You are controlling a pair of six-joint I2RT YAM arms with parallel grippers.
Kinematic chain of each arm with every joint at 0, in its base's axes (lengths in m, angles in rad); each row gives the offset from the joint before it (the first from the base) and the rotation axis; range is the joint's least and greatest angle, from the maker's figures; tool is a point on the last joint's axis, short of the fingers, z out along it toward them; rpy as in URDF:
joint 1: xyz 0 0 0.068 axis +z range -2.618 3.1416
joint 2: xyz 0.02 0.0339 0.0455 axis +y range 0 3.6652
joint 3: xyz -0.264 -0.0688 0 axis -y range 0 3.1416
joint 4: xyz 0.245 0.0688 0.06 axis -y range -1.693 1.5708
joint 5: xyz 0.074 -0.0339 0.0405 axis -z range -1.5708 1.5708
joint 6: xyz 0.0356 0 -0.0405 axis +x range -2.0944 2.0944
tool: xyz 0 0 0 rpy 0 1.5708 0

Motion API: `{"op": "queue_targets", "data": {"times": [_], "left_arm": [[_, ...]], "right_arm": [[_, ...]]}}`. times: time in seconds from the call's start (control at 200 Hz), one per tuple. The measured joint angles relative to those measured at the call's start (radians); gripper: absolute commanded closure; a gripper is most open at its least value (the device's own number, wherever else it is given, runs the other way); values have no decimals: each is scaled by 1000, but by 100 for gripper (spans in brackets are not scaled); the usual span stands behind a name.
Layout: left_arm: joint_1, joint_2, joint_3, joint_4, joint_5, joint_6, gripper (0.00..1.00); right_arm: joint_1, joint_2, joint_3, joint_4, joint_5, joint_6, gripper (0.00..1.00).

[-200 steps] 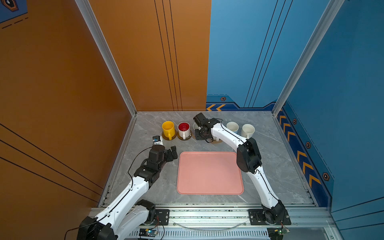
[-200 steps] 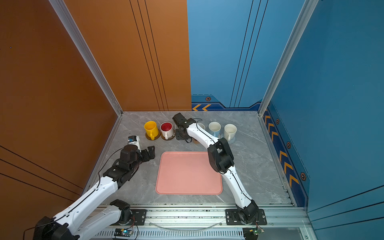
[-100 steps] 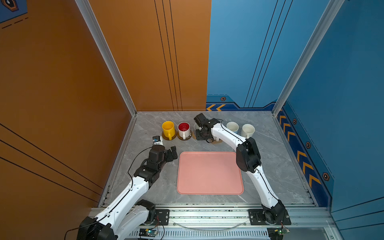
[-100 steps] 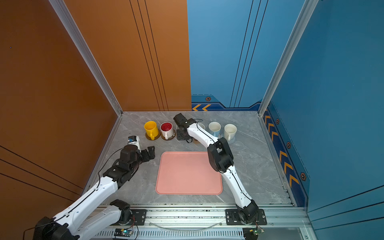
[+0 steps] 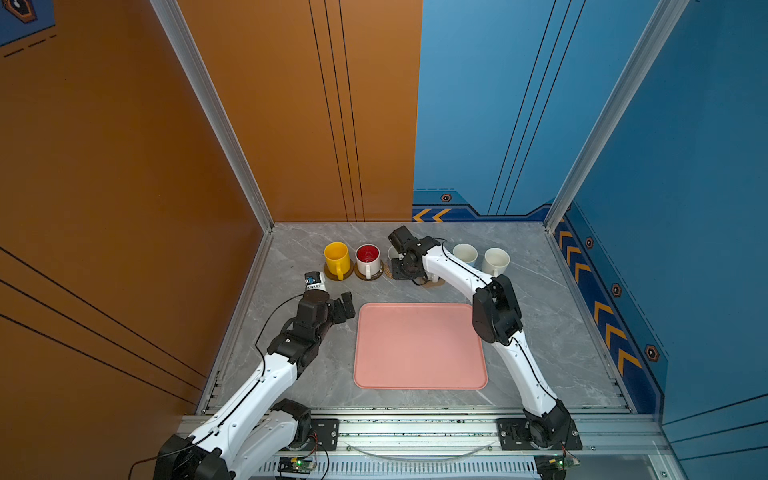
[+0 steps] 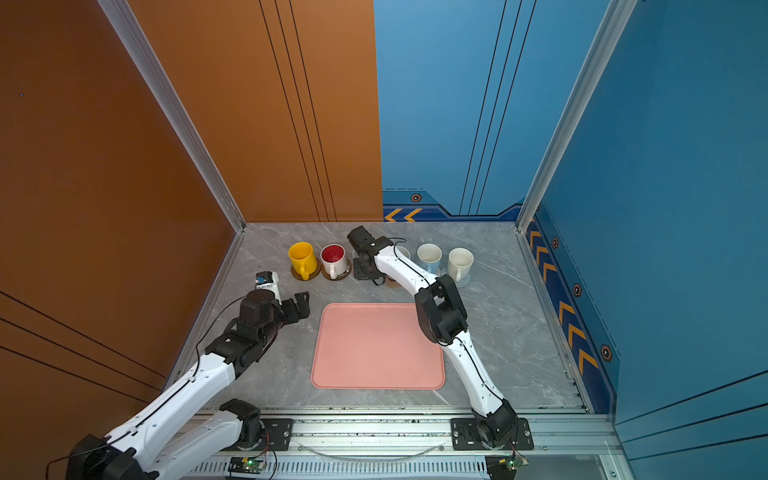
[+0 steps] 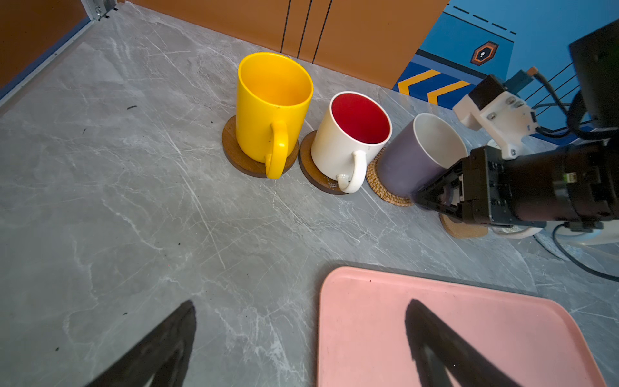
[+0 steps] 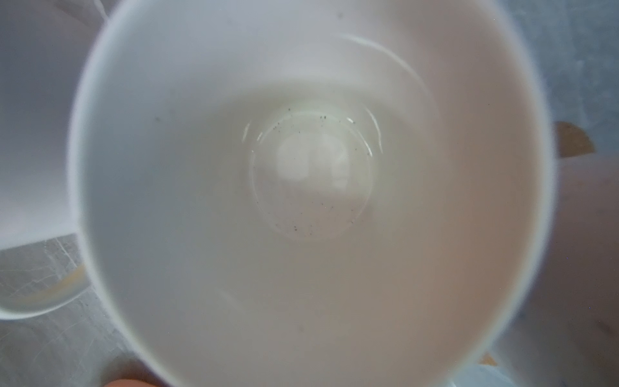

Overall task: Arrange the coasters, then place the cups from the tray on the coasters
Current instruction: 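Set the purple mug down onto the woven rattan coaster with the right gripper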

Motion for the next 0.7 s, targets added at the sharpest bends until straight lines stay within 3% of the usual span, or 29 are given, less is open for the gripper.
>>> {"op": "queue_targets", "data": {"times": [0.701], "left_arm": [[7, -18, 0, -8, 0, 0, 2]], "right_arm": [[-2, 0, 12, 0, 0, 4, 67]]}}
